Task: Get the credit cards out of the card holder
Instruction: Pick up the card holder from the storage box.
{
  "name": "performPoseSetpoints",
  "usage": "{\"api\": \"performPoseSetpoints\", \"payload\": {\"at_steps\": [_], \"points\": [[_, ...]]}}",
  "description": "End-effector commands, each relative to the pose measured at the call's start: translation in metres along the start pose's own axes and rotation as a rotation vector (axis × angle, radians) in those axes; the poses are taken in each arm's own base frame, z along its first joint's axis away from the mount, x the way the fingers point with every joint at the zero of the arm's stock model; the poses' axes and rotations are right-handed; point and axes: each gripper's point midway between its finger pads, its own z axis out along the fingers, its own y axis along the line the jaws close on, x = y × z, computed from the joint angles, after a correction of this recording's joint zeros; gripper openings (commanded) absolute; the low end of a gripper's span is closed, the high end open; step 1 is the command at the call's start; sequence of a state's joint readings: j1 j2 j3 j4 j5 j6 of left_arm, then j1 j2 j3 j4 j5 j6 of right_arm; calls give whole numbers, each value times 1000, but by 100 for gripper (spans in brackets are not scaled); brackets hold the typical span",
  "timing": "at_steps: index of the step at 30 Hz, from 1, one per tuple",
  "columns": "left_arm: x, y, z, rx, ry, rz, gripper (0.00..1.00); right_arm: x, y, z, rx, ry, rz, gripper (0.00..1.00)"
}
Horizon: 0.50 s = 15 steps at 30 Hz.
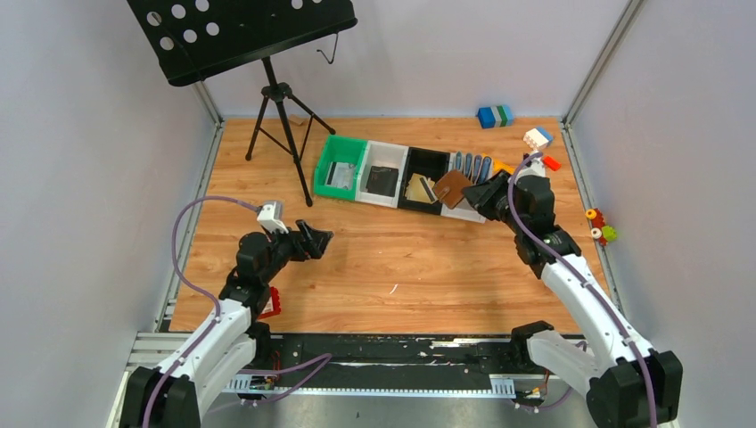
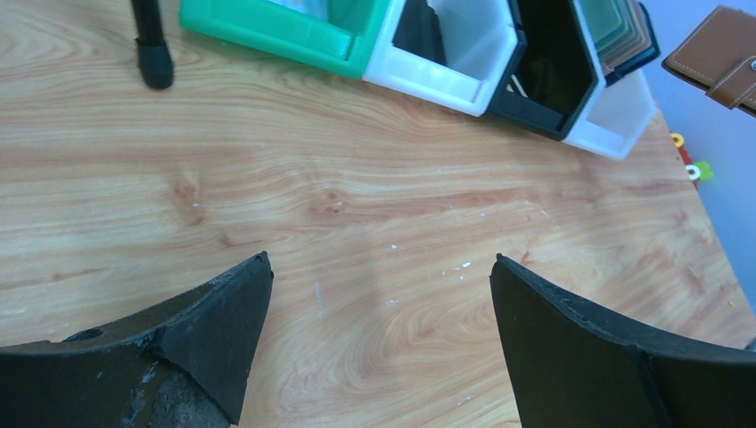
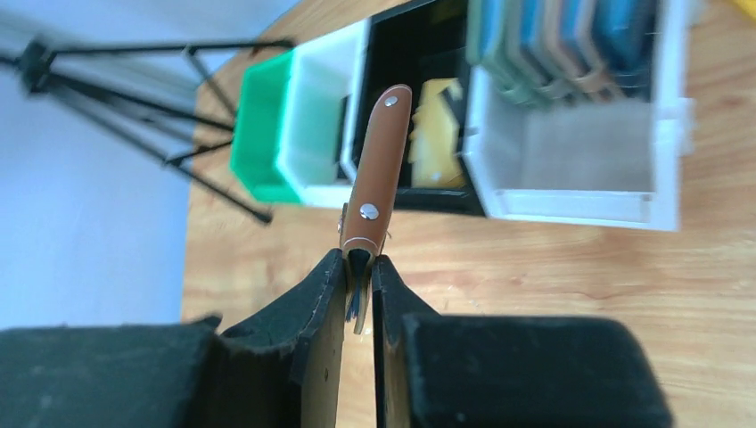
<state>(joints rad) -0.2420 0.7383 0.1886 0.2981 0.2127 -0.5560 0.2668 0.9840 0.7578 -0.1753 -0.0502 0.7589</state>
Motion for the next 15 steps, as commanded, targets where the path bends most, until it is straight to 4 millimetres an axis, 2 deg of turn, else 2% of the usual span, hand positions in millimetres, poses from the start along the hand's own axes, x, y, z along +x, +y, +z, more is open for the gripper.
{"api": "performPoseSetpoints", "payload": {"at_steps": [1, 7, 10, 15], "points": [[-8, -29, 2, 145, -19, 37, 98, 18, 54, -32, -322, 124, -186, 14], [-4, -66, 2, 323, 1, 46, 99, 46, 78, -68, -573, 228, -304, 15], [-2, -91, -4, 445, 18, 42, 99, 58, 81, -78, -649, 273, -342, 15], [-13, -132, -19, 604, 44, 5, 100, 76, 93, -90, -804, 391, -334, 15]]}}
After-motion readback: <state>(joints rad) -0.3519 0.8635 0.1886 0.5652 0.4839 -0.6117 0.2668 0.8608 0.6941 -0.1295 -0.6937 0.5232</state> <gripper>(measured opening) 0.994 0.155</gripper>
